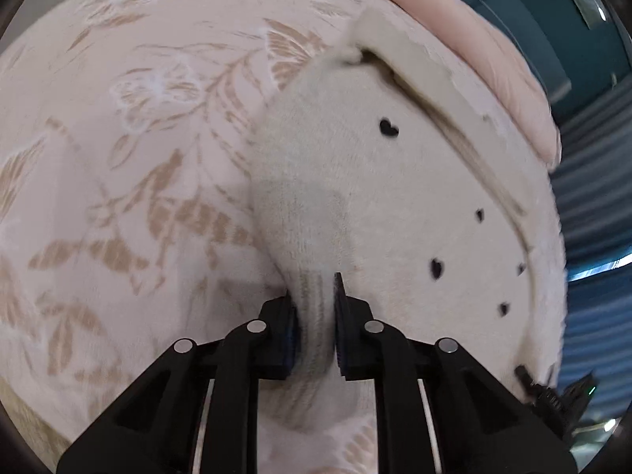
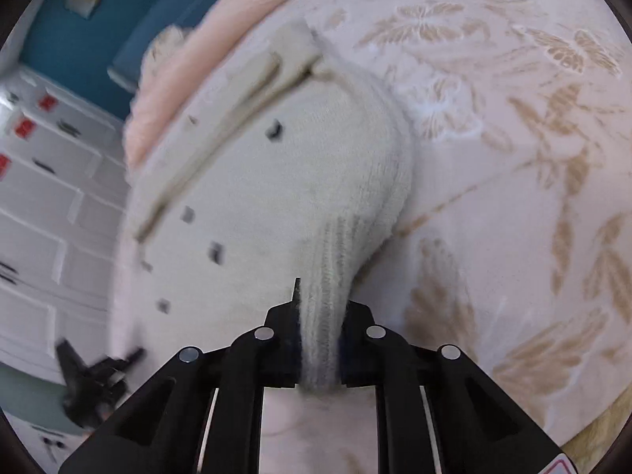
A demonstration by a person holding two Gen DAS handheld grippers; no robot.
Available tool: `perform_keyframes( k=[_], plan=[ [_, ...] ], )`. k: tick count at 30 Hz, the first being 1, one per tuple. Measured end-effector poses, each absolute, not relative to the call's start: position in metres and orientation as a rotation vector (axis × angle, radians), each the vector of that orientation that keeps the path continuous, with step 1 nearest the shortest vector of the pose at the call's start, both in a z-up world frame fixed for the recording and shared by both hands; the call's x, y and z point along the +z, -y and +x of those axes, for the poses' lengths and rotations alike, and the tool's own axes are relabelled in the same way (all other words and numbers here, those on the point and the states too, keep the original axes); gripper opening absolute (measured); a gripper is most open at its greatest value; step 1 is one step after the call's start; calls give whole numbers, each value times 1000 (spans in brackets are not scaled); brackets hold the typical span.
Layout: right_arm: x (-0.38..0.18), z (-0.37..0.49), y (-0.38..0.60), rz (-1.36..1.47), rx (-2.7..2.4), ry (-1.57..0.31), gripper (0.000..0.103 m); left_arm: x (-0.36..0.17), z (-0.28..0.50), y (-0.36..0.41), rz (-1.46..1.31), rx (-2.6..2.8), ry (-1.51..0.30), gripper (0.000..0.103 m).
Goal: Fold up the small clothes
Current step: 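Grasp the ribbed hem with both tools and lift it toward the collar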
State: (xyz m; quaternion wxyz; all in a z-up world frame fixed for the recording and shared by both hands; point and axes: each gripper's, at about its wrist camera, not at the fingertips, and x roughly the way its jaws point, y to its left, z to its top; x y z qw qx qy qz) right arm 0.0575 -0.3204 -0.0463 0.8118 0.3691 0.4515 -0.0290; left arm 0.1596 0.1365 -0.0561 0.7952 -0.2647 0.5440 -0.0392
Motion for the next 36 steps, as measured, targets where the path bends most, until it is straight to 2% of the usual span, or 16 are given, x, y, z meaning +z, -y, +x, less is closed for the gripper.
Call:
perform_keyframes(
  k=[4, 8, 15, 18, 20, 23, 27, 31, 36],
  plan=[
    [-2, 35, 321, 731, -11, -922, 10, -10, 128, -137, -473, -137, -1096, 7],
    [26, 0, 318, 638, 34, -957, 10, 12, 83, -141, -408, -179, -1109, 5],
    [14, -101, 290, 367, 157, -1266, 9, 10, -31, -157, -357, -244, -1264, 4],
    [23, -156, 289, 387, 230, -1363, 9, 24, -78, -161, -344, -269, -1320, 4],
    [39, -170, 296, 431, 236, -1349, 9, 44, -93, -168, -381, -267, -1321, 4],
    [82, -149, 313, 466, 233, -1201, 9, 78, -68, -172, -427, -282, -1222, 4],
    [111, -62, 342, 522, 227, -963, 9, 104, 24, -149, -343, -322, -1027, 4],
    [90, 32, 365, 601, 159, -846, 9, 96, 116, -121, -304, -265, -969, 4],
    [33, 110, 373, 687, 72, -864, 10, 60, 200, -97, -314, -180, -991, 4]
  ],
)
